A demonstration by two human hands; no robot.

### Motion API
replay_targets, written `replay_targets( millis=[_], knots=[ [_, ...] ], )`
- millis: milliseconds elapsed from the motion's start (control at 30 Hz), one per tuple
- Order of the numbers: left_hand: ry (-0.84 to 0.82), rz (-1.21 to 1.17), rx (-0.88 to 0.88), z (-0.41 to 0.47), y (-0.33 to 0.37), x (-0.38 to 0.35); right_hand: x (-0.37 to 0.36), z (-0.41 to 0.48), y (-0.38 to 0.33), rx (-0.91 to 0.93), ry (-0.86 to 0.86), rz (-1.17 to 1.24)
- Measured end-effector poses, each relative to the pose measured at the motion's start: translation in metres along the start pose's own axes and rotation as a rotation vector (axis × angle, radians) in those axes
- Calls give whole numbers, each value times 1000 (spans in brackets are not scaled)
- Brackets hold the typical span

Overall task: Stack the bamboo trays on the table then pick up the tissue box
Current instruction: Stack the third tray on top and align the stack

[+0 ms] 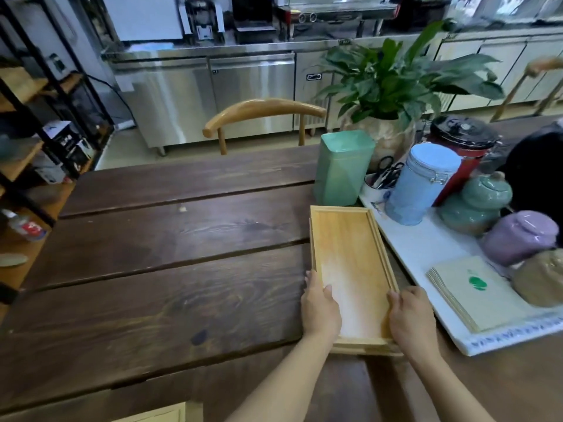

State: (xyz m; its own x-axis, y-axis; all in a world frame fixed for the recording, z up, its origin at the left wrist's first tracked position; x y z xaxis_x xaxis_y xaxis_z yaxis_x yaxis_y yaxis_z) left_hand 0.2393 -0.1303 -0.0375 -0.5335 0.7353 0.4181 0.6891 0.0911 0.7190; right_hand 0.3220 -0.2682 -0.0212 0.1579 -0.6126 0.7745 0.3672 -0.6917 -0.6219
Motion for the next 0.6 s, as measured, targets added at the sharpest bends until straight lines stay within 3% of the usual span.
replay_targets(
  millis=[233, 467, 600],
  knots=[
    [-83, -118, 27, 2, -7, 3, -3, 7, 15, -57, -57, 149],
    [-328, -233, 71, -3, -17, -1, -8, 16, 21, -83, -148, 359],
    [-374, -239, 62, -4, -19, -4, -11, 11, 26, -89, -159, 364]
  ],
)
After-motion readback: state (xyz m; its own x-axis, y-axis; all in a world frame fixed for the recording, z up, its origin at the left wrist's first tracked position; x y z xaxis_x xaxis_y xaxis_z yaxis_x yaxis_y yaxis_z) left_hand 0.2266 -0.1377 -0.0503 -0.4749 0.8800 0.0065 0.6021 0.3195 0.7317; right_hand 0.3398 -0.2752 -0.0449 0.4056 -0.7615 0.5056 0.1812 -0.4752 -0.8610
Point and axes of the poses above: each hand's wrist, its own z-axis towards the middle knuckle, its own x-axis out of the back of the hand, y = z × x, the point moved 5 cm from there along z, towards the middle knuckle, and after that the axes turned 14 degrees about x, right-handed, at the moved point
